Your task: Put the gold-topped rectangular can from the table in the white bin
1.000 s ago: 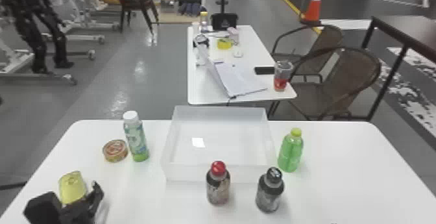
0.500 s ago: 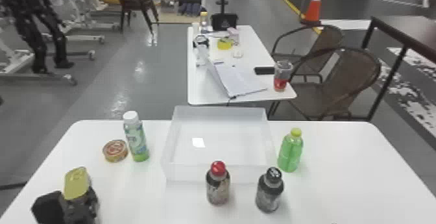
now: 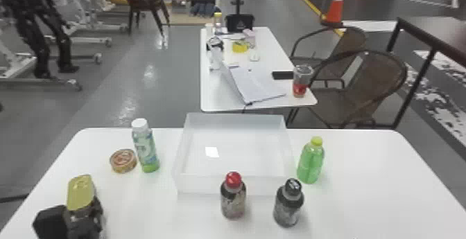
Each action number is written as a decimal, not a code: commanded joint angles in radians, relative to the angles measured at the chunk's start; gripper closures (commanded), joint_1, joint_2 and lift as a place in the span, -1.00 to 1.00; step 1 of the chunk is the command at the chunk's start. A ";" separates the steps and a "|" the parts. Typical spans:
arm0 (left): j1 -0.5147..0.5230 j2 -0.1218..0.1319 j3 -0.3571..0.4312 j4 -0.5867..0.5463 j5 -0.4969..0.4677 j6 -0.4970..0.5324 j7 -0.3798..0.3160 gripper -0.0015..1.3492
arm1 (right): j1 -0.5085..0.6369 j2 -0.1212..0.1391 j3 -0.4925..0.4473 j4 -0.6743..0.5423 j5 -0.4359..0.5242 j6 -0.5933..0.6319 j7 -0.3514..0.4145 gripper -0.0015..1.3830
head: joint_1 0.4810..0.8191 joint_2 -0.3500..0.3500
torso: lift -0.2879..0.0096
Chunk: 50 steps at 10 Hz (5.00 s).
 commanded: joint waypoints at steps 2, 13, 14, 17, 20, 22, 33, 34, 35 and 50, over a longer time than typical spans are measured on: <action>0.048 -0.009 -0.024 -0.124 -0.048 -0.040 -0.015 0.48 | -0.001 0.003 0.001 0.001 0.001 0.000 0.000 -0.39 | -0.60 0.00 | 0.26; -0.219 -0.002 -0.282 -0.332 -0.019 0.514 -0.570 0.48 | -0.020 0.004 0.004 0.018 0.004 0.000 0.001 -0.39 | -0.60 0.00 | 0.26; -0.273 -0.002 -0.282 -0.257 -0.055 0.578 -0.664 0.48 | -0.021 0.004 0.004 0.019 0.004 0.000 0.001 -0.39 | -0.60 0.00 | 0.26; -0.368 -0.023 -0.248 -0.117 -0.190 0.589 -0.756 0.48 | -0.023 0.004 0.004 0.023 0.004 0.000 0.003 -0.39 | -0.60 0.00 | 0.26; -0.437 -0.005 -0.253 -0.030 -0.239 0.601 -0.854 -0.12 | -0.027 0.004 0.004 0.026 0.002 0.000 0.007 -0.39 | -0.60 0.00 | 0.26; -0.433 -0.012 -0.240 -0.030 -0.246 0.601 -0.853 -0.53 | -0.029 0.004 0.004 0.027 0.002 0.000 0.007 -0.39 | -0.60 0.00 | 0.26; 0.202 -0.075 -0.050 -0.486 -0.014 0.114 -0.360 -0.59 | -0.026 0.001 0.001 0.019 0.007 0.000 0.010 -0.39 | -0.60 0.00 | 0.26; 0.267 -0.075 -0.047 -0.498 -0.009 0.074 -0.325 -0.59 | -0.024 0.001 0.001 0.019 0.007 0.002 0.010 -0.39 | -0.60 0.00 | 0.26; 0.330 -0.075 -0.046 -0.509 -0.006 0.032 -0.281 -0.59 | -0.021 0.001 0.001 0.016 0.008 0.000 0.010 -0.39 | -0.60 0.00 | 0.26; 0.512 -0.075 -0.067 -0.466 0.011 -0.120 -0.167 -0.59 | 0.025 0.001 -0.007 -0.019 0.011 -0.003 0.009 -0.39 | -0.60 0.00 | 0.26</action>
